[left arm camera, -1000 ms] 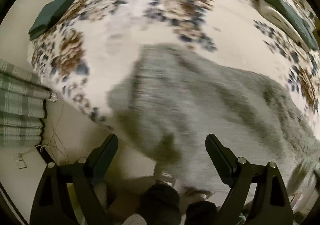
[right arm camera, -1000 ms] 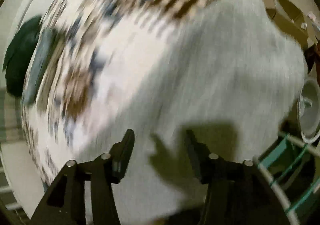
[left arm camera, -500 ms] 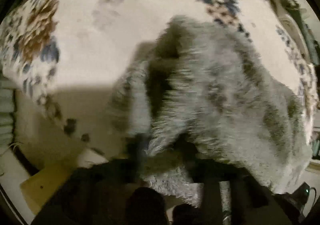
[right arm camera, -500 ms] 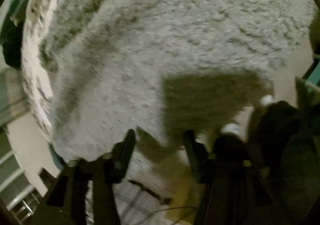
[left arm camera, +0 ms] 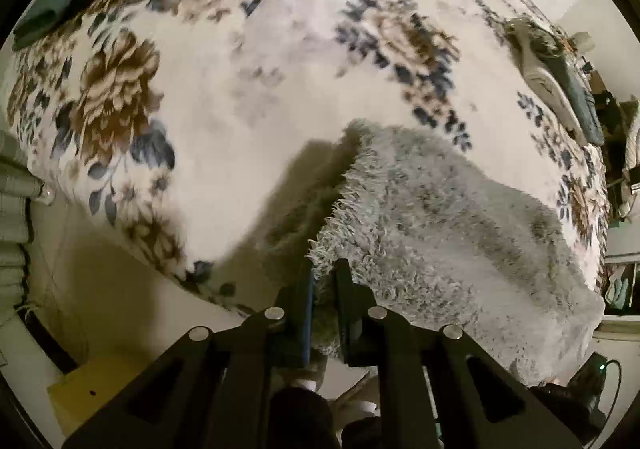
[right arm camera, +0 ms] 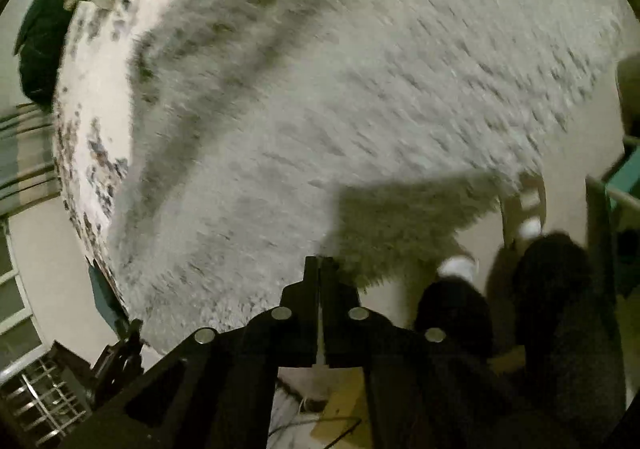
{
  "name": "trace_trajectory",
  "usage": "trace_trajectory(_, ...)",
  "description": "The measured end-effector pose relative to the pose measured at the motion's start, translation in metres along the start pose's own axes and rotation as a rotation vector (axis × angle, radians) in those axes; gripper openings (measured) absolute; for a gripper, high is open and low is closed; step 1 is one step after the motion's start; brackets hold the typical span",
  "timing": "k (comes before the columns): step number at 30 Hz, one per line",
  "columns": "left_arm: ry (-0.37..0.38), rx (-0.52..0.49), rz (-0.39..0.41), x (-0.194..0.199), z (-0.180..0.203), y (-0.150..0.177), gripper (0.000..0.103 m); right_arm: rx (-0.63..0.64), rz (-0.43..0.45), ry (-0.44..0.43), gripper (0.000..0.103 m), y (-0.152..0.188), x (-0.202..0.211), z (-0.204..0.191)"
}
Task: Fold towel
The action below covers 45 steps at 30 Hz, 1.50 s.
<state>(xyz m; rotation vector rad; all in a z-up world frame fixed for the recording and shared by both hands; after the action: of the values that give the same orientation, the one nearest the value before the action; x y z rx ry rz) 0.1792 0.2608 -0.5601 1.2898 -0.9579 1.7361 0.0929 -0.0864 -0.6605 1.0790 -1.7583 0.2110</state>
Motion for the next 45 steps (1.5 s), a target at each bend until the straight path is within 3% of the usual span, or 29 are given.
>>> trace_trajectory(1, -0.011, -0.006, 0.003, -0.001, -0.002, -0.001, 0.008, -0.026, -0.02, -0.008, 0.02, 0.002, -0.002, 0.006)
trace_trajectory(2, -0.018, -0.011, 0.007, -0.003, -0.002, -0.002, 0.008, -0.053, -0.023, -0.011, 0.043, 0.004, -0.004, 0.013)
trace_trajectory(3, -0.021, -0.011, 0.009, -0.004, -0.003, -0.002, 0.008, -0.09, -0.02, -0.03, 0.051, 0.005, -0.006, 0.02)
trace_trajectory(6, -0.031, -0.008, 0.016, -0.005, -0.005, -0.004, 0.008, -0.175, -0.033, -0.078, 0.053, 0.0, -0.022, 0.029)
trace_trajectory(7, -0.04, -0.004, 0.018, -0.005, -0.006, -0.005, 0.008, -0.196, -0.012, -0.103, 0.047, -0.003, -0.024, 0.03)
trace_trajectory(8, -0.06, -0.004, 0.03, -0.004, -0.01, -0.006, 0.002, -0.207, 0.008, -0.116, 0.024, -0.006, -0.025, 0.03)
trace_trajectory(9, -0.093, -0.008, 0.047, -0.004, -0.015, -0.009, 0.002, -0.198, 0.011, -0.121, 0.015, -0.009, -0.032, 0.018)
trace_trajectory(12, -0.167, 0.008, 0.052, -0.015, -0.042, -0.022, 0.002, -0.126, -0.028, -0.06, 0.013, -0.008, -0.037, 0.01)
trace_trajectory(13, -0.176, 0.028, 0.014, -0.022, -0.048, -0.022, 0.002, -0.107, -0.042, -0.051, 0.013, -0.008, -0.039, 0.01)
trace_trajectory(15, -0.17, 0.069, -0.033, -0.026, -0.051, -0.02, 0.003, -0.048, -0.072, -0.007, 0.026, -0.008, -0.041, 0.014)
trace_trajectory(17, -0.152, 0.036, -0.022, -0.018, -0.037, -0.016, 0.003, -0.039, -0.076, -0.006, 0.05, -0.008, -0.031, 0.021)
trace_trajectory(18, -0.156, 0.012, -0.013, -0.014, -0.03, -0.013, 0.004, -0.038, -0.068, -0.023, 0.053, -0.009, -0.021, 0.024)
trace_trajectory(19, -0.165, -0.025, -0.003, -0.009, -0.019, -0.01, 0.005, -0.033, -0.055, -0.039, 0.054, -0.012, -0.007, 0.029)
trace_trajectory(20, -0.166, -0.046, 0.001, -0.006, -0.01, -0.007, 0.013, -0.033, -0.029, -0.037, 0.054, -0.015, 0.01, 0.037)
trace_trajectory(22, -0.168, -0.102, 0.004, -0.001, 0.016, -0.001, 0.052, -0.049, 0.028, -0.037, 0.054, -0.025, 0.04, 0.053)
trace_trajectory(23, -0.167, -0.125, 0.005, 0.0, 0.029, 0.002, 0.084, -0.068, 0.061, -0.04, 0.054, -0.031, 0.057, 0.065)
trace_trajectory(24, -0.163, -0.151, 0.011, -0.001, 0.045, 0.004, 0.092, -0.101, 0.11, -0.04, 0.054, -0.042, 0.081, 0.084)
trace_trajectory(27, -0.156, -0.236, 0.014, -0.004, 0.098, 0.014, 0.092, -0.175, 0.251, -0.028, 0.054, -0.078, 0.141, 0.137)
trace_trajectory(33, -0.122, -0.374, -0.023, -0.027, 0.217, 0.055, 0.092, -0.381, 0.57, 0.04, 0.054, -0.174, 0.269, 0.288)
trace_trajectory(36, -0.114, -0.447, -0.044, -0.044, 0.278, 0.085, 0.092, -0.459, 0.657, 0.018, 0.054, -0.217, 0.303, 0.346)
trace_trajectory(39, -0.117, -0.525, -0.065, -0.059, 0.327, 0.111, 0.092, -0.51, 0.682, 0.021, 0.054, -0.257, 0.315, 0.39)
trace_trajectory(40, -0.121, -0.55, -0.071, -0.063, 0.342, 0.118, 0.092, -0.525, 0.679, 0.009, 0.051, -0.268, 0.313, 0.4)
trace_trajectory(42, -0.117, -0.602, -0.079, -0.07, 0.371, 0.133, 0.092, -0.54, 0.683, -0.012, 0.008, -0.285, 0.307, 0.401)
trace_trajectory(45, -0.112, -0.683, -0.082, -0.075, 0.406, 0.151, 0.092, -0.502, 0.725, 0.03, 0.005, -0.283, 0.322, 0.393)
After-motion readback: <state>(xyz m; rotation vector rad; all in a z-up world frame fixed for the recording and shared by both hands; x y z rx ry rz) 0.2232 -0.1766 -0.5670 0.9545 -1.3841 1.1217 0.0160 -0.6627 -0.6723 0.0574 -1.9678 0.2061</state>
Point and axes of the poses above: each gripper's, at about its wrist camera, not at the fingertips, and x roughly against the way its jaws point, z to its right, y to its underside, the point moved 6 cm from there along -x, roughly the way its jaws point, and after that the axes turned 6 degrees about x, right-handed, at the moved point
